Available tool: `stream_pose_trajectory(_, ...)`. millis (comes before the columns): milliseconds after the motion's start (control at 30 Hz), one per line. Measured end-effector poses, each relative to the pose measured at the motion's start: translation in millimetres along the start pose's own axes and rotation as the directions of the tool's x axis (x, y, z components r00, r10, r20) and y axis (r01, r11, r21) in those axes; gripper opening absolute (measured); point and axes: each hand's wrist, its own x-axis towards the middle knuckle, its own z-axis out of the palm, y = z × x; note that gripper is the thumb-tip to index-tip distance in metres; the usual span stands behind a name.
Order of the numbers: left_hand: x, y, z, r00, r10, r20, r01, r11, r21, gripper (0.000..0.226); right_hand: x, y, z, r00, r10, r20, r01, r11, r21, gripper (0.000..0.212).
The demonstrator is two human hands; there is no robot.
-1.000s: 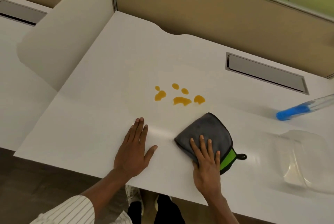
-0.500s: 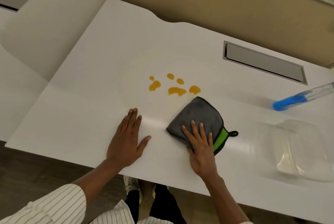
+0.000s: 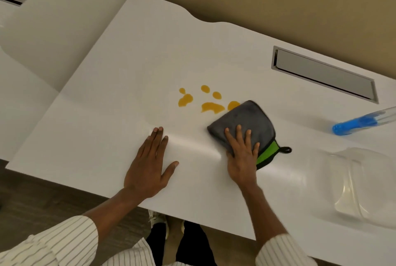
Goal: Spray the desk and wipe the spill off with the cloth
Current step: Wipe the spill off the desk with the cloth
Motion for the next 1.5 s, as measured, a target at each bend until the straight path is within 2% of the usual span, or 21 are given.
stream_pose_trajectory(100, 0.1, 0.0, 1.4, 1.0, 0.003, -0.012, -0.004, 1.0, -0.007, 0.085, -55.7, -6.0, 7.5, 0.997, -0.075, -0.001, 0.075, 0.996, -0.039, 0.09)
stream_pose_trajectory(200, 1.1, 0.0, 1.8, 1.0, 0.006, -0.017, -0.006, 1.0, -0.015, 0.085, -70.9, 6.5, 5.7, 0.998, -0.061, -0.021, 0.061, 0.998, -0.03, 0.093)
stream_pose_trajectory(367, 1.4, 0.1, 0.3, 1.0, -0.001, 0.001, 0.001, 1.0, -0.013, 0.085, 7.2, 24.0, -2.3, 0.996, 0.062, -0.063, -0.063, 0.998, -0.017, 0.079)
stream_pose_trajectory(467, 1.0, -0.2, 0.4, 1.0, -0.001, 0.009, 0.001, 1.0, -0.01, 0.085, 53.8, 15.2, -4.3, 0.995, 0.087, -0.044, -0.088, 0.996, -0.026, 0.072)
stream_pose_trajectory(567, -0.2, -0.9, 1.3, 1.0, -0.002, -0.005, 0.002, 1.0, -0.015, 0.085, 54.5, 2.3, -1.3, 0.999, 0.026, -0.019, -0.027, 0.998, -0.052, 0.073)
stream_pose_trajectory(733, -0.2, -1.7, 3.0, 1.0, 0.001, -0.02, -0.002, 1.0, -0.017, 0.086, -13.8, -2.4, 4.8, 0.993, -0.117, 0.028, 0.118, 0.992, -0.046, 0.086)
stream_pose_trajectory(833, 0.4, -0.3, 2.8, 1.0, -0.004, -0.023, 0.004, 1.0, -0.016, 0.086, -22.0, 6.1, 4.0, 0.995, -0.1, -0.005, 0.1, 0.994, -0.036, 0.087)
stream_pose_trajectory(1067, 1.3, 1.6, -0.4, 1.0, 0.0, 0.001, 0.0, 1.0, 0.019, 0.085, 75.5, 3.8, -5.8, 1.0, -0.001, 0.013, 0.002, 0.999, -0.04, 0.072)
stream_pose_trajectory(1167, 0.4, 1.9, -0.2, 1.0, -0.008, 0.002, 0.008, 1.0, 0.016, 0.085, 74.3, -2.9, -3.2, 0.999, -0.039, 0.019, 0.04, 0.999, -0.031, 0.074)
stream_pose_trajectory(1367, -0.3, 2.5, -0.8, 1.0, -0.012, -0.013, 0.012, 1.0, 0.004, 0.086, -10.8, -6.7, 7.9, 0.978, -0.206, 0.017, 0.206, 0.976, -0.064, 0.09)
stream_pose_trajectory(1500, 0.4, 2.1, 0.2, 1.0, -0.008, -0.025, 0.008, 1.0, 0.002, 0.086, -4.2, -1.2, 8.5, 0.977, -0.212, 0.001, 0.212, 0.976, -0.047, 0.088)
